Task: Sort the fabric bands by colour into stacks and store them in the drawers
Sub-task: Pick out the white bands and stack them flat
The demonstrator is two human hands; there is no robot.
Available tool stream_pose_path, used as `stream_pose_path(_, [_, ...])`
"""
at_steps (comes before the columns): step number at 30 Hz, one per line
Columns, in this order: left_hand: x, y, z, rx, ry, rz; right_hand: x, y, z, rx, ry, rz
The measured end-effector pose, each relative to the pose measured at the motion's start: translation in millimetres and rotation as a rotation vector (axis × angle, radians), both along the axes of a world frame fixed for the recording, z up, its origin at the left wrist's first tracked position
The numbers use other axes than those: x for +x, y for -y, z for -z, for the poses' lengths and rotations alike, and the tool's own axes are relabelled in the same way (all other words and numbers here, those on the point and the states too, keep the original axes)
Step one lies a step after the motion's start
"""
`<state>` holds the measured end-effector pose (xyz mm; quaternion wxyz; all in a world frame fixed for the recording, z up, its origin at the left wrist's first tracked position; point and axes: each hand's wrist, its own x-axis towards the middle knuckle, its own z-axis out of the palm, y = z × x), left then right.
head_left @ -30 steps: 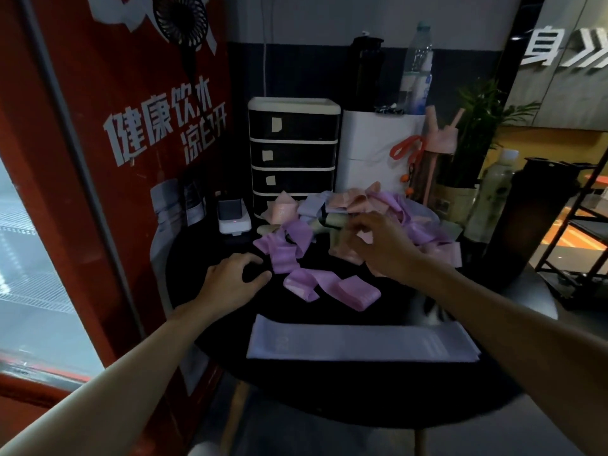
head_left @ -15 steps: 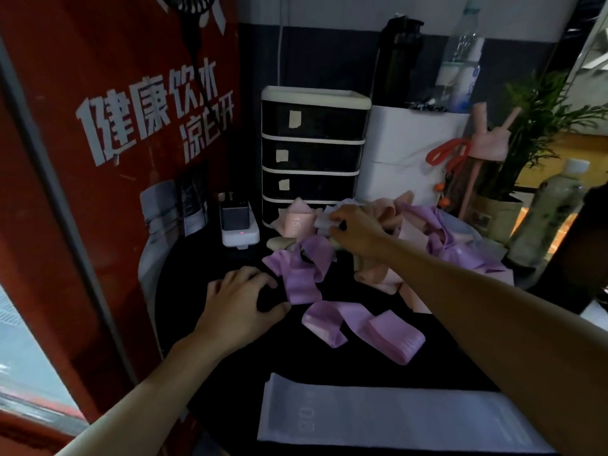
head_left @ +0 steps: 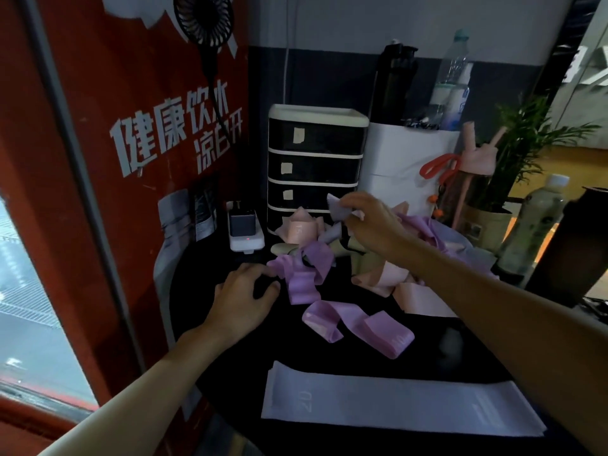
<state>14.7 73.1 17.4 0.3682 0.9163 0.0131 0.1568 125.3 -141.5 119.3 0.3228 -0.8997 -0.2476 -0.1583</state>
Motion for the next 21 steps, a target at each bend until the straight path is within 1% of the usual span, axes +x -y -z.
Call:
stream_pose_path(3, [-4.5,5.8,-20.3,-0.055,0.113,0.02,-10.1,5.7,-16.0,0.075,0.068,-0.04])
stream_pose_path(7, [-6.2,18.7,-63.4,-0.097,0.272,0.1,-35.5,9.4,-43.2,0.157,0.021,-0.095])
stream_pose_path(10, [-10.1,32.5,-97.0,-0.111,0.336,0.159,-55.5,10.1,-61.9,0.291,0.012,-0.121])
stream_pose_path(13, [-18.9,48.9,-125.5,-0.201,0.374,0.184,-74.7,9.1,-78.5,0.442,0.045,-0.149])
stream_pose_path(16, [-33.4,63.9,-147.0,-0.325,0.379,0.25,-101.2,9.5,-92.1,0.573,-0.047,-0.233])
stream_pose_path(19, [-47.8,75.2,-157.8,-0.406,0.392,0.296,-124.1,10.5,-95.5,0.622,-0.154,-0.325])
stream_pose_path(21, [-56.9,81.5,-162.2,-0.47,0.386,0.304,-134.8,11.5,-93.8,0.638,-0.191,-0.349])
